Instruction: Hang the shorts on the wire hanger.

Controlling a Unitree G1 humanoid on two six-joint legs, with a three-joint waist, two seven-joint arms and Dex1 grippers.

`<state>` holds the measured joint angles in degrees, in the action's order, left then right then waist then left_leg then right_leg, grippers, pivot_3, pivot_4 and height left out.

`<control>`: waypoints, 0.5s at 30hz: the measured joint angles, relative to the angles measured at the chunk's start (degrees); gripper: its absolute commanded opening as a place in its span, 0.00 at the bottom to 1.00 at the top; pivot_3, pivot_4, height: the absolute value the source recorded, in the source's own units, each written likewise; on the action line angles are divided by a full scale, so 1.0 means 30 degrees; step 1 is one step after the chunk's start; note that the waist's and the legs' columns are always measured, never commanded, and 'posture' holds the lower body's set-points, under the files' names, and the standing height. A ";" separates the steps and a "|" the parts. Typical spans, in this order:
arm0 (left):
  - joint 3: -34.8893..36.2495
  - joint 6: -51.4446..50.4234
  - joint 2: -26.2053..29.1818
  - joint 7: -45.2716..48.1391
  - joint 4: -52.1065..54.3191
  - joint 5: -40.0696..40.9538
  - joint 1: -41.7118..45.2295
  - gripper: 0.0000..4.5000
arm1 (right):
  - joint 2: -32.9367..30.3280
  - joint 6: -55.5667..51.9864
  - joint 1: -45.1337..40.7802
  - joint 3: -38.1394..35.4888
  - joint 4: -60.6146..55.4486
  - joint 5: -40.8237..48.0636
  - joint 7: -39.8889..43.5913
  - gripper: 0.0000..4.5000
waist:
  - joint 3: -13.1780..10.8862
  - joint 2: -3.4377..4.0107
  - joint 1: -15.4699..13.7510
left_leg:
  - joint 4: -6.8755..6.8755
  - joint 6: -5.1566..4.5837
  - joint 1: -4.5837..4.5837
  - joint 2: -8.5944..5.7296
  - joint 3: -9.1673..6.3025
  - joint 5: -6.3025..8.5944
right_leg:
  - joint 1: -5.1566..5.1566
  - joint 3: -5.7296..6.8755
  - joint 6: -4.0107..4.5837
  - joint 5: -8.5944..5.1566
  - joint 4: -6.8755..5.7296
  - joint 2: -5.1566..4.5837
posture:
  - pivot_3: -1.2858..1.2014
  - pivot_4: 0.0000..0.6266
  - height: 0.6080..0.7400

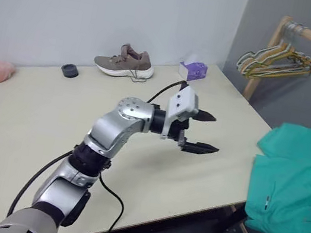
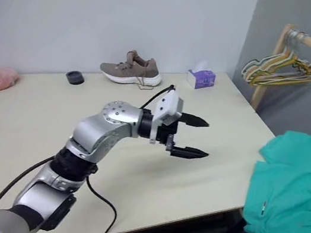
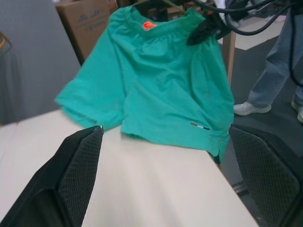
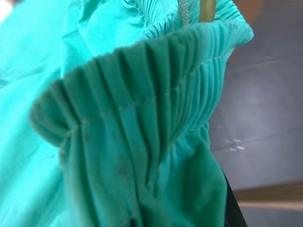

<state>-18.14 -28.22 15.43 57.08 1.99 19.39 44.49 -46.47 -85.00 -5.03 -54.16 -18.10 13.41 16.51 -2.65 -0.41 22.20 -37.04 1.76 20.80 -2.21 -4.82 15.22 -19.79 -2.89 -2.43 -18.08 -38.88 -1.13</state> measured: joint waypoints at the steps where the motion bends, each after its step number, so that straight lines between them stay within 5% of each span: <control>1: -0.0153 0.0108 -0.0443 -0.0238 -0.0336 -0.0257 0.0343 0.99 | -0.0353 0.0433 -0.0001 0.0003 0.0541 -0.0277 -0.0096 0.00 | 0.0001 0.0007 0.0206 | -0.0001 -0.0020 -0.0017 -0.0010 0.0041 0.0013 | 0.0010 -0.0038 -0.0019 -0.0009 -0.0001 -0.0006 | 0.32 0.01 1.00; 7: -0.0352 0.0519 -0.1747 -0.0799 -0.1199 -0.0877 0.1716 0.99 | -0.1872 0.2591 -0.1884 0.1650 0.3125 -0.0472 -0.0117 0.00 | -0.0002 0.0016 0.1625 | 0.0030 -0.0091 -0.0056 -0.0015 0.0082 0.0057 | 0.0059 -0.0079 -0.0084 -0.0051 0.0070 -0.0009 | 0.32 0.02 1.00; 15: -0.0371 0.0449 -0.2033 -0.0445 -0.1464 -0.0807 0.2596 0.99 | -0.3848 0.6061 -0.5315 0.5393 0.8280 -0.0614 0.0086 0.00 | -0.0019 0.0005 0.1652 | 0.0015 -0.0148 -0.0089 -0.0045 0.0163 0.0090 | 0.0094 -0.0262 -0.0142 -0.0051 0.0107 -0.0040 | 0.33 0.03 1.00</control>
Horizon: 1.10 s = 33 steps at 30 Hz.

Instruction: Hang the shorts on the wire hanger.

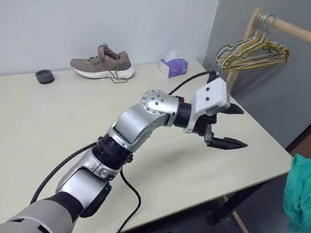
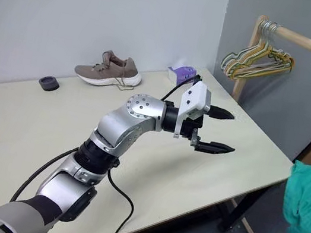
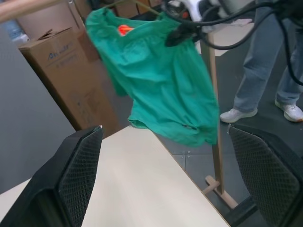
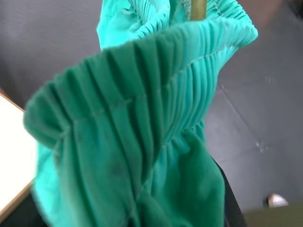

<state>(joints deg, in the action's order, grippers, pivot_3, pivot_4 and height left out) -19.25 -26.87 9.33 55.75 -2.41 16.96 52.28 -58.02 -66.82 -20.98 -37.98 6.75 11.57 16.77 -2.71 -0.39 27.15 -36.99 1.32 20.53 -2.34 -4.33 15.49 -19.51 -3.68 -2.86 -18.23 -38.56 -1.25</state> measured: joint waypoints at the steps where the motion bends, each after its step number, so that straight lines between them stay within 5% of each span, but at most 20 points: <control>1: 0.0008 -0.0001 -0.0035 -0.0008 0.0001 0.0004 0.0117 0.99 | -0.0247 0.0411 -0.0552 0.0503 0.0864 -0.0038 0.0124 0.00 | -0.0004 0.0004 -0.0031 | 0.0000 -0.0008 -0.0010 0.0000 0.0013 0.0005 | 0.0009 -0.0015 -0.0004 0.0001 0.0006 0.0000 | 0.33 0.03 1.00; 15: 0.0246 -0.0539 -0.0455 0.0038 0.0135 0.0383 0.0501 0.99 | -0.1887 0.3342 -0.7630 0.6032 1.1780 -0.0979 0.1860 0.00 | -0.0113 0.0065 -0.0205 | 0.0008 -0.0128 -0.0220 -0.0020 0.0150 0.0088 | 0.0274 -0.0101 -0.0145 0.0073 0.0263 -0.0033 | 0.36 0.04 1.00; 31: 0.0808 -0.3285 -0.0187 0.2550 0.0138 0.3370 0.2498 0.99 | -0.1981 0.1708 -0.8779 0.6153 1.2794 -0.0398 0.2338 0.00 | -0.0110 0.0071 -0.0704 | -0.0004 -0.0164 -0.0224 -0.0017 0.0203 0.0114 | 0.0275 -0.0146 -0.0196 0.0100 0.0304 -0.0036 | 0.35 0.01 1.00; 33: 0.0810 -0.3369 -0.0193 0.2555 -0.0127 0.3391 0.2505 1.00 | -0.1966 0.1519 -0.8777 0.5893 1.2671 -0.0283 0.2300 0.12 | -0.0109 0.0074 -0.0705 | -0.0004 -0.0164 -0.0224 -0.0017 0.0202 0.0114 | 0.0274 -0.0148 -0.0197 0.0101 0.0303 -0.0037 | 0.35 0.01 1.00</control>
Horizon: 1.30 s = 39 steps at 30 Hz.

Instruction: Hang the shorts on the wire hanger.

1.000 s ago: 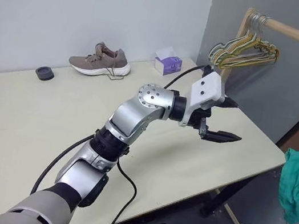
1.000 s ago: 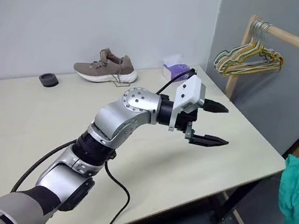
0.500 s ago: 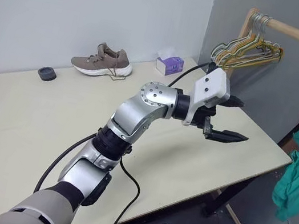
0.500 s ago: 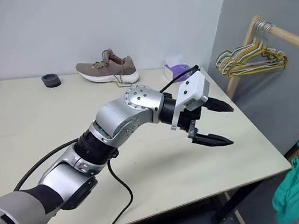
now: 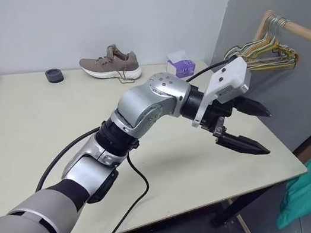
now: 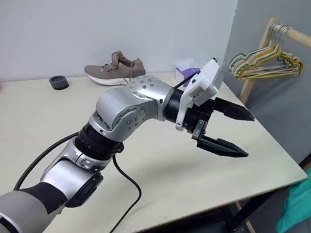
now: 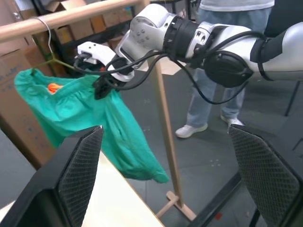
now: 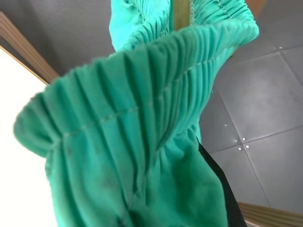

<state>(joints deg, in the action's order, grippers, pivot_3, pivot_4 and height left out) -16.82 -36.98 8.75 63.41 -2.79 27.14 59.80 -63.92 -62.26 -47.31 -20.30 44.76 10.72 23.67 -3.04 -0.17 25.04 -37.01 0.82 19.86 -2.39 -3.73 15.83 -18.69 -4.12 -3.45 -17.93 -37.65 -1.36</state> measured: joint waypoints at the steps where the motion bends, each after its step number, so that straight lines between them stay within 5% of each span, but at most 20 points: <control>1: 0.0004 -0.0015 -0.0015 -0.0007 -0.0050 0.0011 0.0002 1.00 | 0.0010 -0.0102 0.0000 -0.0190 -0.0107 0.0089 -0.0019 0.17 | 0.0002 0.0003 0.0001 | 0.0000 0.0000 0.0000 0.0000 0.0001 0.0000 | 0.0000 0.0000 0.0000 0.0000 0.0000 0.0000 | 0.35 0.01 1.00; 12: 0.0079 0.0246 -0.0393 -0.0253 -0.0364 -0.0069 0.0082 1.00 | 0.0989 -0.1660 0.0836 -0.3899 -0.4372 0.1401 -0.1810 0.99 | 0.0005 0.0008 -0.0070 | 0.0001 0.0000 0.0004 0.0001 -0.0001 0.0000 | -0.0006 -0.0004 -0.0006 0.0002 0.0000 0.0000 | 0.35 0.00 1.00; 20: 0.0078 0.0709 -0.0341 -0.0270 -0.0566 -0.0299 0.0077 1.00 | 0.1457 0.0096 0.2698 -0.5401 -0.8885 0.1387 -0.2526 0.99 | 0.0008 0.0012 -0.0229 | -0.0002 0.0000 0.0004 0.0006 0.0012 0.0001 | -0.0010 -0.0016 -0.0017 0.0005 -0.0001 0.0001 | 0.35 0.00 1.00; 25: 0.0074 0.1623 0.0082 -0.1121 -0.0799 -0.1370 -0.0434 1.00 | 0.2842 0.3195 0.4312 -0.4348 -1.3724 0.2200 -0.0638 0.99 | 0.0012 0.0017 -0.0014 | -0.0005 0.0001 -0.0008 0.0028 0.0011 0.0002 | -0.0012 -0.0020 -0.0028 0.0011 -0.0014 0.0016 | 0.35 0.00 1.00; 33: 0.0891 0.3447 0.2591 -0.7604 -0.1510 -0.6168 -0.4794 1.00 | 0.8740 0.7127 0.7376 0.0690 -2.0451 0.3411 0.0743 0.99 | 0.0056 0.0065 -0.0348 | -0.0035 -0.0004 0.0051 0.0035 -0.0078 -0.0003 | -0.0146 -0.0037 -0.0059 0.0037 -0.0110 -0.0009 | 0.40 0.00 1.00; 39: 0.6120 0.1832 0.3409 -1.4898 0.1090 -0.8220 -1.1405 1.00 | 1.3555 1.2400 0.8815 0.6818 -1.9544 0.0861 0.0446 0.99 | 0.0121 -0.0058 -0.1819 | -0.0107 0.0001 0.0411 0.0029 -0.0207 -0.0007 | -0.0553 0.0039 0.0061 0.0109 -0.0322 -0.0087 | 0.45 0.00 1.00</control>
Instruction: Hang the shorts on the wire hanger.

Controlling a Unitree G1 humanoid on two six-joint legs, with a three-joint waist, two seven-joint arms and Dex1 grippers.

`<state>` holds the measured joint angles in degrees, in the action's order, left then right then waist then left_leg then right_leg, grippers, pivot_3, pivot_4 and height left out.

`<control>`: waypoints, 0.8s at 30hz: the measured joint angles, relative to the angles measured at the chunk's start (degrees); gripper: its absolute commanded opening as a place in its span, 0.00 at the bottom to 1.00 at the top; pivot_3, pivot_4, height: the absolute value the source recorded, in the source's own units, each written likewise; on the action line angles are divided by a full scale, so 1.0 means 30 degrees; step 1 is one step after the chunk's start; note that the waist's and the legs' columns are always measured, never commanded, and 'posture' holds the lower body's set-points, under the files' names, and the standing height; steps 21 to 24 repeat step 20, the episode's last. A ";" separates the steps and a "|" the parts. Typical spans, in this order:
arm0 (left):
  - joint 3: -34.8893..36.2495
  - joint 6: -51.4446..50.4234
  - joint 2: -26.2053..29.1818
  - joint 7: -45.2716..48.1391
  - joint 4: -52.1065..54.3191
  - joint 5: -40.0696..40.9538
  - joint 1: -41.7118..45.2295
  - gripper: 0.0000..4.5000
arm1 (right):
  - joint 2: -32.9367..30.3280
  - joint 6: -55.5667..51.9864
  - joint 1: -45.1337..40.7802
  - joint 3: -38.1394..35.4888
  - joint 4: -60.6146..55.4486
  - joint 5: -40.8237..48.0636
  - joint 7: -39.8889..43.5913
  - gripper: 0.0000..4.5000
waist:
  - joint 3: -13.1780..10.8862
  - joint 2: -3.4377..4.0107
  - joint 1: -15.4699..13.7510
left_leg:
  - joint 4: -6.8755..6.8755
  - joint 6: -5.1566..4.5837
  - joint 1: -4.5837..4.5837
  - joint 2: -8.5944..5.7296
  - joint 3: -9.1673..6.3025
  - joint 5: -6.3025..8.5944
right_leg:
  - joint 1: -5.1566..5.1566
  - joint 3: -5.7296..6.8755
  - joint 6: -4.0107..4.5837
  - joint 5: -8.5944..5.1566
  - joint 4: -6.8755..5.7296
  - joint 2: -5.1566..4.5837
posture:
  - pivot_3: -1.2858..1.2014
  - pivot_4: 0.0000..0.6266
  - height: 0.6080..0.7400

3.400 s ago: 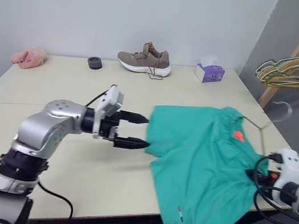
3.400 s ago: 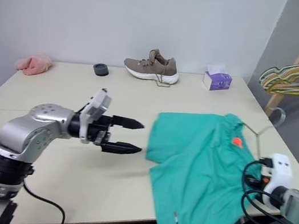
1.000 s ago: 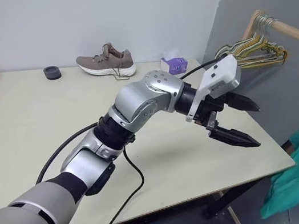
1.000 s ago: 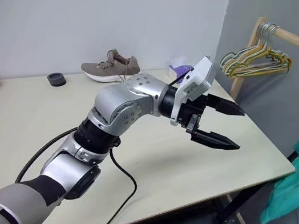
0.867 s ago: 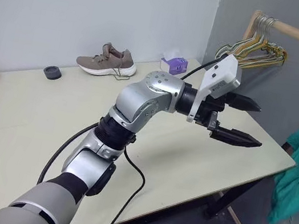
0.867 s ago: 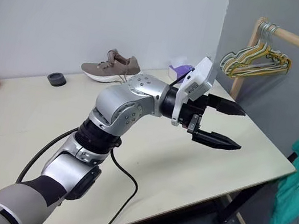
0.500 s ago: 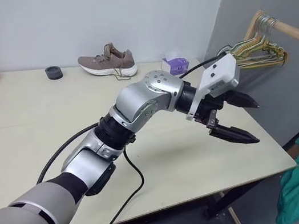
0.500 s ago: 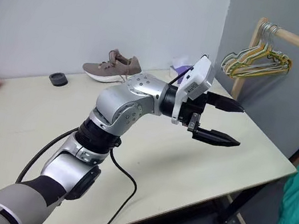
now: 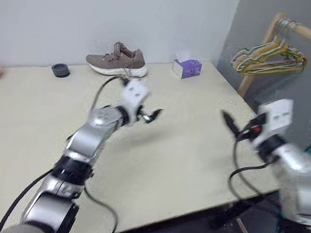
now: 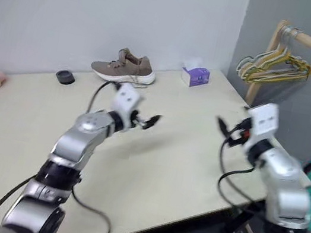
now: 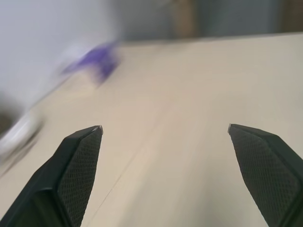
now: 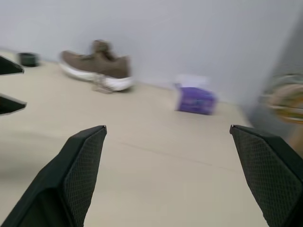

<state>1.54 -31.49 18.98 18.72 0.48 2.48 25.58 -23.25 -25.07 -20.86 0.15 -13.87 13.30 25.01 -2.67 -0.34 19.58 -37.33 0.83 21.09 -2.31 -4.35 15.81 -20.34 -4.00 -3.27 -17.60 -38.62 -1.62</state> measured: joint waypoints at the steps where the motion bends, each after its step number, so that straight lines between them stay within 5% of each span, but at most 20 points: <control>1: 0.0515 -0.0295 -0.0207 -0.0963 0.0710 -0.0317 -0.0844 1.00 | 0.0531 0.0560 0.0015 0.0507 0.0716 -0.0307 -0.0042 0.99 | 0.0004 -0.0007 -0.0465 | -0.0066 0.0006 0.0053 -0.0002 -0.0012 0.0002 | -0.0035 0.0014 0.0003 0.0000 -0.0028 -0.0007 | 0.45 0.00 1.00; 8: 0.2047 -0.1823 -0.1326 -0.4816 0.3141 -0.1692 -0.4024 1.00 | 0.3722 0.3872 -0.1255 0.1266 0.6582 -0.1300 -0.0936 0.99 | 0.0049 -0.0093 -0.3706 | -0.0268 0.0030 0.0214 -0.0091 -0.0072 0.0007 | -0.0244 0.0090 0.0089 0.0064 -0.0103 -0.0083 | 0.49 0.00 1.00; 12: 0.2757 -0.1163 -0.1737 -0.5109 0.3084 -0.1149 -0.3868 1.00 | 0.4503 0.5174 -0.1748 0.1266 0.8797 -0.1723 -0.1193 0.99 | 0.0062 -0.0116 -0.4692 | -0.0263 0.0066 0.0194 -0.0081 -0.0097 -0.0069 | -0.0245 0.0113 0.0150 0.0122 -0.0131 -0.0043 | 0.49 0.00 1.00; 24: 0.3384 0.0958 -0.1235 -0.3804 0.1735 0.0206 -0.3172 1.00 | 0.4812 0.5763 -0.2163 0.1272 1.0096 -0.1860 -0.1120 0.99 | 0.0054 -0.0111 -0.4933 | -0.0233 0.0081 0.0191 -0.0027 -0.0091 -0.0085 | -0.0221 0.0076 0.0184 0.0146 -0.0168 0.0061 | 0.51 0.04 1.00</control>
